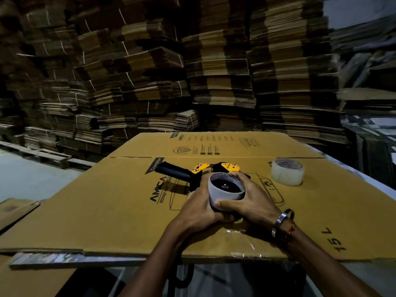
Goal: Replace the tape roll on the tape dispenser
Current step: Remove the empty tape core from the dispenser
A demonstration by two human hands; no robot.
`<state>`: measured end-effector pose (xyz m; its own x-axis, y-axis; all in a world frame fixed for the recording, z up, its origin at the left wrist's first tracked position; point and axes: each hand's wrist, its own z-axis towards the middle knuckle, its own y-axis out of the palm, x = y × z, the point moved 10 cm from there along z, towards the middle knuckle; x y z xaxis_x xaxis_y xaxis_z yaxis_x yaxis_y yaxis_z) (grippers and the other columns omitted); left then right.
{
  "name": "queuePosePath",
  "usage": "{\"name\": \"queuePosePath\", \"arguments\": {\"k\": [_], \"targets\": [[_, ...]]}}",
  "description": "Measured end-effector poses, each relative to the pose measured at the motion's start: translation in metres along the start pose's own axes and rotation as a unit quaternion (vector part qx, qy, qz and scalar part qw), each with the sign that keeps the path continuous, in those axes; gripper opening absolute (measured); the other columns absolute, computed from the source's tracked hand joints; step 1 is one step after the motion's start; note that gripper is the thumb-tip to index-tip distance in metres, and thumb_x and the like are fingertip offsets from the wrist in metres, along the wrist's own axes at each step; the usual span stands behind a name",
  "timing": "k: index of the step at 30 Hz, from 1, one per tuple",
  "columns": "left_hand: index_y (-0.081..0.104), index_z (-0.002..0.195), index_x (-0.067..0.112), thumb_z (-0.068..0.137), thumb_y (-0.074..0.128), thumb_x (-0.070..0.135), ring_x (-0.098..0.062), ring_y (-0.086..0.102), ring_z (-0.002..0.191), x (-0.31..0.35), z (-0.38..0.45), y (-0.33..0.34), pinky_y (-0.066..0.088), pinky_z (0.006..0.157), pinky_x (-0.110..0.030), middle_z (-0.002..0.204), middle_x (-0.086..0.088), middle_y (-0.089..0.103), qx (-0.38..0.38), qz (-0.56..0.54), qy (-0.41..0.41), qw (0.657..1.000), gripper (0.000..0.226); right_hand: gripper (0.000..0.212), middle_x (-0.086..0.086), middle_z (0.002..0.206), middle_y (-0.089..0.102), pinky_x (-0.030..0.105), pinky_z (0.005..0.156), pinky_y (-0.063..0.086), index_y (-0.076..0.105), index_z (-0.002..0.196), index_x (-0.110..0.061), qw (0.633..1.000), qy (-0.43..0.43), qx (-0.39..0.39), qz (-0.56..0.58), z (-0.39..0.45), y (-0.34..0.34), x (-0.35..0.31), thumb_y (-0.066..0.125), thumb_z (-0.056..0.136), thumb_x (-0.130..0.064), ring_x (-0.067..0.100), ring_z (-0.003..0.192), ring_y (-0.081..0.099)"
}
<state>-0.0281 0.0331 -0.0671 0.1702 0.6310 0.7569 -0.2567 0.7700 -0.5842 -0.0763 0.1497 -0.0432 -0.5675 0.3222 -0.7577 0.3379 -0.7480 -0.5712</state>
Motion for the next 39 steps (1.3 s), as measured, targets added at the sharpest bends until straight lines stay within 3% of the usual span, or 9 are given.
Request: {"name": "queuePosePath", "arguments": {"k": [6, 12, 22, 27, 32, 39], "targets": [[0.020, 0.139, 0.044, 0.054, 0.085, 0.048, -0.014, 0.052, 0.121, 0.002, -0.002, -0.003, 0.039, 0.110, -0.047, 0.130, 0.013, 0.054, -0.003, 0.019, 0.003, 1.000, 0.107, 0.081, -0.015, 0.125, 0.060, 0.028, 0.096, 0.050, 0.045, 0.133, -0.034, 0.999, -0.023, 0.010, -0.036, -0.002, 0.004, -0.004, 0.088, 0.065, -0.045, 0.006, 0.114, 0.058], [0.019, 0.139, 0.045, 0.057, 0.080, 0.044, -0.011, 0.051, 0.124, 0.002, -0.002, -0.001, 0.038, 0.110, -0.048, 0.132, 0.014, 0.052, -0.008, 0.016, 0.004, 1.000, 0.102, 0.084, -0.018, 0.126, 0.057, 0.009, 0.088, 0.041, 0.042, 0.135, -0.034, 0.995, -0.062, 0.021, -0.071, -0.007, 0.003, -0.014, 0.086, 0.065, -0.050, 0.000, 0.113, 0.054], [0.025, 0.141, 0.044, 0.061, 0.089, 0.032, -0.010, 0.058, 0.120, 0.006, -0.001, 0.001, 0.051, 0.100, -0.043, 0.128, 0.016, 0.058, -0.028, -0.026, 0.025, 0.999, 0.103, 0.066, -0.019, 0.111, 0.070, 0.024, 0.087, 0.055, 0.057, 0.124, -0.034, 0.999, -0.032, -0.003, 0.034, -0.001, -0.006, -0.009, 0.086, 0.066, -0.045, -0.006, 0.102, 0.065], [0.025, 0.141, 0.044, 0.061, 0.089, 0.032, -0.010, 0.059, 0.118, 0.008, -0.002, -0.001, 0.052, 0.099, -0.041, 0.127, 0.014, 0.059, -0.022, -0.036, 0.028, 0.999, 0.103, 0.063, -0.022, 0.110, 0.067, 0.010, 0.079, 0.049, 0.054, 0.124, -0.036, 0.998, -0.022, 0.003, 0.053, -0.003, -0.006, -0.006, 0.086, 0.070, -0.041, -0.012, 0.099, 0.062], [0.025, 0.142, 0.050, 0.062, 0.091, 0.032, -0.010, 0.058, 0.119, 0.004, -0.003, -0.002, 0.053, 0.099, -0.042, 0.128, 0.017, 0.058, -0.022, -0.069, 0.009, 0.997, 0.105, 0.064, -0.017, 0.114, 0.069, 0.031, 0.093, 0.054, 0.055, 0.125, -0.037, 0.996, -0.014, 0.009, 0.092, -0.001, -0.006, -0.004, 0.087, 0.070, -0.041, -0.001, 0.104, 0.065], [0.025, 0.139, 0.055, 0.062, 0.090, 0.031, -0.012, 0.060, 0.118, 0.003, -0.003, -0.001, 0.053, 0.098, -0.043, 0.127, 0.016, 0.060, -0.022, -0.075, 0.004, 0.997, 0.104, 0.061, -0.013, 0.113, 0.071, 0.037, 0.092, 0.056, 0.058, 0.121, -0.035, 0.991, -0.002, -0.003, 0.133, 0.001, -0.004, 0.000, 0.086, 0.067, -0.041, 0.005, 0.102, 0.068]]}}
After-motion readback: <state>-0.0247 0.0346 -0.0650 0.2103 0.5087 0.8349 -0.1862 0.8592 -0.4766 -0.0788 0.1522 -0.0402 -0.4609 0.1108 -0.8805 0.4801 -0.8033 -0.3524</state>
